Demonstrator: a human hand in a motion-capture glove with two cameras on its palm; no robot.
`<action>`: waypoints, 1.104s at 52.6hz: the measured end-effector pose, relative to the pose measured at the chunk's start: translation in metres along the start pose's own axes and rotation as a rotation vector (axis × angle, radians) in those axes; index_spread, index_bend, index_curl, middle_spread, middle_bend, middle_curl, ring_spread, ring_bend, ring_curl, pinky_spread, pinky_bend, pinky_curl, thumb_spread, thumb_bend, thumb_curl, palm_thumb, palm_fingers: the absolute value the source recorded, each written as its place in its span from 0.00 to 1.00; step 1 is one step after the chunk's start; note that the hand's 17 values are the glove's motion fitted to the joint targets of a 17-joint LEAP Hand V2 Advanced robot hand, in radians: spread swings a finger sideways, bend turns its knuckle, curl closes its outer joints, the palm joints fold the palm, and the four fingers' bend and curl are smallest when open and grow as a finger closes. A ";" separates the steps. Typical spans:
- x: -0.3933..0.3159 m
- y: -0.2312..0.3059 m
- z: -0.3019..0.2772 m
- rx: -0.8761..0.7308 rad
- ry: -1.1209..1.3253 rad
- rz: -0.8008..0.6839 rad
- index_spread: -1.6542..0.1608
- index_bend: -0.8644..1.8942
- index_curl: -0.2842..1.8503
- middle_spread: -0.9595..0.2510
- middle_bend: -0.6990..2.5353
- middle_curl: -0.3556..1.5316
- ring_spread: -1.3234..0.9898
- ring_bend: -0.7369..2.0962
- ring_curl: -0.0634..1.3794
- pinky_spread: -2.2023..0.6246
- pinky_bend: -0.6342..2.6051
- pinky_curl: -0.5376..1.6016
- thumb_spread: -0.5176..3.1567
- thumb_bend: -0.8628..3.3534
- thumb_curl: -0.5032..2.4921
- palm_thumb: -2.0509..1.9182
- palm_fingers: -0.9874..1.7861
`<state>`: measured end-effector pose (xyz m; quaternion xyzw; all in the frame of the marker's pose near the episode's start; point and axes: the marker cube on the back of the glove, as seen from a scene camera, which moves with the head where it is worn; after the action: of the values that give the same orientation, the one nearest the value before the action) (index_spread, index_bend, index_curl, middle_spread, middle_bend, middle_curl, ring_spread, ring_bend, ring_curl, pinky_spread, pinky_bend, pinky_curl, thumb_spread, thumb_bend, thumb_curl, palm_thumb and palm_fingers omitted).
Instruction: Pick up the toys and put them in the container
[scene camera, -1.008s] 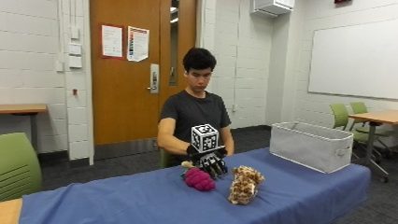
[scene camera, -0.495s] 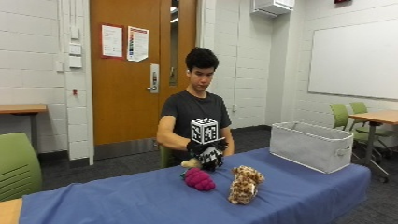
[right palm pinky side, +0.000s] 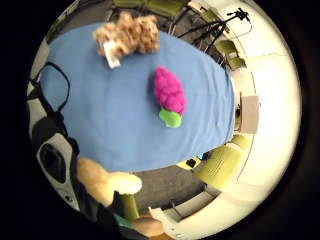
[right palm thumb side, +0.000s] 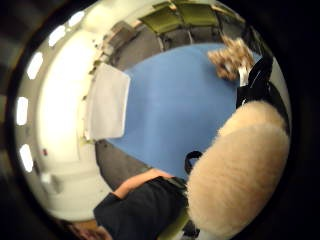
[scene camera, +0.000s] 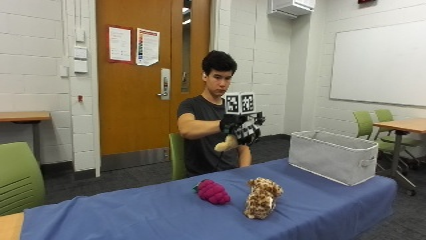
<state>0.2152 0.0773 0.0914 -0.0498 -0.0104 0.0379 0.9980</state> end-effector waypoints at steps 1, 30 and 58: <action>-0.006 -0.004 -0.010 0.016 0.007 -0.010 0.72 0.43 0.46 0.49 0.47 0.53 0.38 0.66 0.41 0.61 0.44 0.44 0.34 0.25 0.41 0.68 0.80; -0.332 -0.073 -0.170 0.207 -0.042 -0.481 0.72 0.44 0.57 0.49 0.48 0.56 0.39 0.68 0.43 0.61 0.46 0.45 0.31 0.24 0.49 0.67 0.77; -0.412 -0.174 -0.106 0.028 -0.083 -0.396 0.71 0.42 0.62 0.49 0.48 0.57 0.39 0.68 0.43 0.61 0.46 0.45 0.31 0.24 0.55 0.66 0.77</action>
<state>-0.1795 -0.1371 -0.0040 -0.0313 -0.0608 -0.1570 0.9852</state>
